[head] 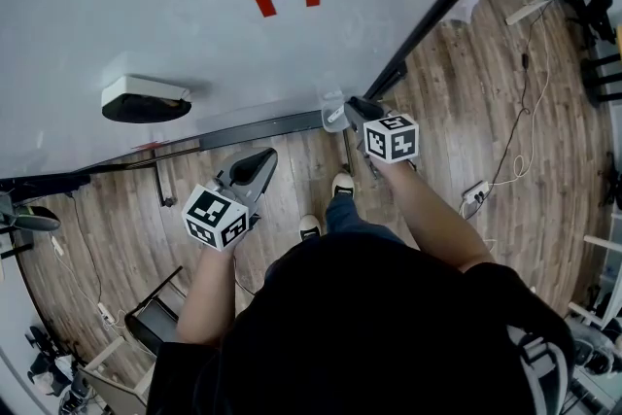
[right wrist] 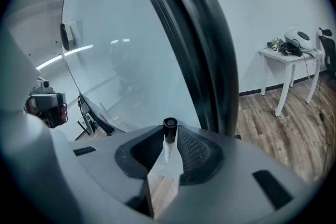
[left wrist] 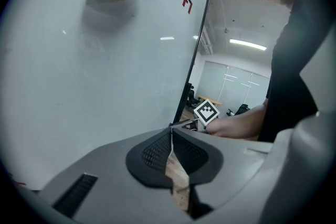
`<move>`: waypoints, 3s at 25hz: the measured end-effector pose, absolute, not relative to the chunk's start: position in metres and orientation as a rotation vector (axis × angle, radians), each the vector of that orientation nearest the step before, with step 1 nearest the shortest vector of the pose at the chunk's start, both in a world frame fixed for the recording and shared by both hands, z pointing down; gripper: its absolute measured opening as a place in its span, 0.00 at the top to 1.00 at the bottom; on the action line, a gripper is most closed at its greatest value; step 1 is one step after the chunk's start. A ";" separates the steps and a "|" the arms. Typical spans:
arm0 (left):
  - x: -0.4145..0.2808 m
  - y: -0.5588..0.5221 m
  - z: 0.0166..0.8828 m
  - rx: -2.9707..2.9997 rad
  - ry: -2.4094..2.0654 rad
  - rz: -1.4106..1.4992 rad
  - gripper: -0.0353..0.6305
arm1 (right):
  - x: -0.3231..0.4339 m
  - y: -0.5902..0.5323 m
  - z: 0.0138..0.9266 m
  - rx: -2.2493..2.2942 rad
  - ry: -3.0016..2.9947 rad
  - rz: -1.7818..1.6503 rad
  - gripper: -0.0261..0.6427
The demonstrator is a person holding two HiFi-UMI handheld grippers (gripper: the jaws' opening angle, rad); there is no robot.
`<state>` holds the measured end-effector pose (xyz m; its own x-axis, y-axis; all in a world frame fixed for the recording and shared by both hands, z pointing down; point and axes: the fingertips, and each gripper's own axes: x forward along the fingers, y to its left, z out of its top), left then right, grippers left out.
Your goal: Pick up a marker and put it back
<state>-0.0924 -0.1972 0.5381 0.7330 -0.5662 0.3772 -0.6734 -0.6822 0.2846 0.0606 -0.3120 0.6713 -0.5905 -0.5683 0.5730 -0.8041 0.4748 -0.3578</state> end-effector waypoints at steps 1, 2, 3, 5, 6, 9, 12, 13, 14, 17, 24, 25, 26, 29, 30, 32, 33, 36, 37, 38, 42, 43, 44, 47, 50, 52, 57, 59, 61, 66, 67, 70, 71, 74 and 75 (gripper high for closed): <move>-0.092 -0.197 0.538 2.529 -0.951 0.364 0.92 | 0.060 -0.312 0.671 1.152 -2.353 0.863 0.85; -0.092 -0.197 0.538 2.529 -0.952 0.364 0.92 | 0.060 -0.313 0.670 1.153 -2.356 0.862 0.85; -0.092 -0.197 0.538 2.529 -0.952 0.364 0.92 | 0.060 -0.312 0.669 1.152 -2.358 0.860 0.86; -0.093 -0.196 0.537 2.528 -0.953 0.363 0.92 | 0.060 -0.312 0.668 1.153 -2.361 0.854 0.86; -0.093 -0.196 0.537 2.528 -0.953 0.363 0.92 | 0.060 -0.312 0.668 1.154 -2.362 0.851 0.86; -0.092 -0.195 0.537 2.530 -0.951 0.362 0.92 | 0.060 -0.311 0.666 1.158 -2.367 0.839 0.86; -0.092 -0.193 0.536 2.534 -0.947 0.361 0.92 | 0.062 -0.311 0.661 1.168 -2.374 0.821 0.86; -0.092 -0.193 0.536 2.536 -0.946 0.359 0.92 | 0.062 -0.311 0.660 1.171 -2.377 0.815 0.86; -0.092 -0.193 0.536 2.538 -0.945 0.358 0.92 | 0.063 -0.311 0.658 1.173 -2.379 0.809 0.86; -0.091 -0.191 0.533 2.545 -0.943 0.352 0.92 | 0.063 -0.309 0.652 1.172 -2.386 0.793 0.86; -0.093 -0.185 0.522 2.572 -0.949 0.337 0.92 | 0.057 -0.298 0.627 1.156 -2.431 0.728 0.86; -0.093 -0.183 0.520 2.576 -0.950 0.334 0.92 | 0.057 -0.296 0.621 1.157 -2.442 0.720 0.86; -0.094 -0.181 0.518 2.581 -0.951 0.332 0.92 | 0.057 -0.294 0.615 1.157 -2.453 0.709 0.86; -0.096 -0.175 0.512 2.594 -0.954 0.326 0.92 | 0.057 -0.289 0.595 1.159 -2.482 0.670 0.86; -0.096 -0.174 0.510 2.598 -0.955 0.325 0.92 | 0.057 -0.287 0.590 1.159 -2.490 0.660 0.86; -0.097 -0.172 0.509 2.607 -0.953 0.325 0.92 | 0.058 -0.284 0.579 1.160 -2.504 0.644 0.86; -0.097 -0.171 0.508 2.614 -0.951 0.326 0.92 | 0.059 -0.282 0.574 1.163 -2.509 0.636 0.86; -0.095 -0.166 0.501 2.636 -0.942 0.322 0.92 | 0.063 -0.273 0.559 1.176 -2.521 0.614 0.86; -0.094 -0.164 0.499 2.644 -0.938 0.322 0.92 | 0.066 -0.269 0.555 1.182 -2.525 0.610 0.86; -0.093 -0.162 0.497 2.651 -0.934 0.321 0.92 | 0.068 -0.265 0.550 1.188 -2.529 0.605 0.86; -0.094 -0.157 0.491 2.676 -0.926 0.319 0.92 | 0.079 -0.254 0.533 1.230 -2.547 0.587 0.86; -0.095 -0.156 0.490 2.680 -0.925 0.320 0.92 | 0.081 -0.251 0.530 1.239 -2.549 0.584 0.86; -0.095 -0.155 0.490 2.685 -0.924 0.322 0.92 | 0.084 -0.247 0.527 1.248 -2.550 0.580 0.86; -0.095 -0.150 0.485 2.700 -0.918 0.322 0.92 | 0.091 -0.233 0.517 1.269 -2.552 0.568 0.86; -0.095 -0.147 0.481 2.713 -0.919 0.317 0.92 | 0.098 -0.220 0.511 1.284 -2.550 0.563 0.86; -0.098 -0.147 0.479 2.718 -0.930 0.313 0.92 | 0.102 -0.211 0.510 1.292 -2.548 0.563 0.86; -0.101 -0.146 0.472 2.730 -0.942 0.314 0.92 | 0.109 -0.192 0.507 1.305 -2.544 0.565 0.86; -0.102 -0.144 0.471 2.733 -0.943 0.311 0.92 | 0.110 -0.186 0.507 1.307 -2.543 0.566 0.86; -0.102 -0.143 0.470 2.735 -0.940 0.309 0.92 | 0.110 -0.182 0.505 1.311 -2.544 0.565 0.86; -0.098 -0.138 0.470 2.740 -0.928 0.311 0.92 | 0.114 -0.177 0.505 1.323 -2.542 0.564 0.86; -0.098 -0.138 0.470 2.740 -0.928 0.311 0.92 | 0.114 -0.177 0.506 1.326 -2.541 0.566 0.86; -0.099 -0.138 0.470 2.738 -0.930 0.311 0.92 | 0.114 -0.177 0.506 1.329 -2.544 0.572 0.86; -0.100 -0.138 0.470 2.738 -0.932 0.311 0.92 | 0.113 -0.177 0.506 1.328 -2.546 0.573 0.86; -0.101 -0.138 0.470 2.734 -0.937 0.308 0.92 | 0.109 -0.180 0.507 1.323 -2.550 0.580 0.86; -0.102 -0.138 0.470 2.732 -0.939 0.306 0.92 | 0.108 -0.181 0.507 1.323 -2.551 0.581 0.86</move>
<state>-0.1019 -0.1380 0.4703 0.7718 -0.5750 0.2713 -0.6245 -0.7658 0.1535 0.1081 -0.1815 0.5073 -0.5753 -0.7353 0.3582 -0.8179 0.5198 -0.2468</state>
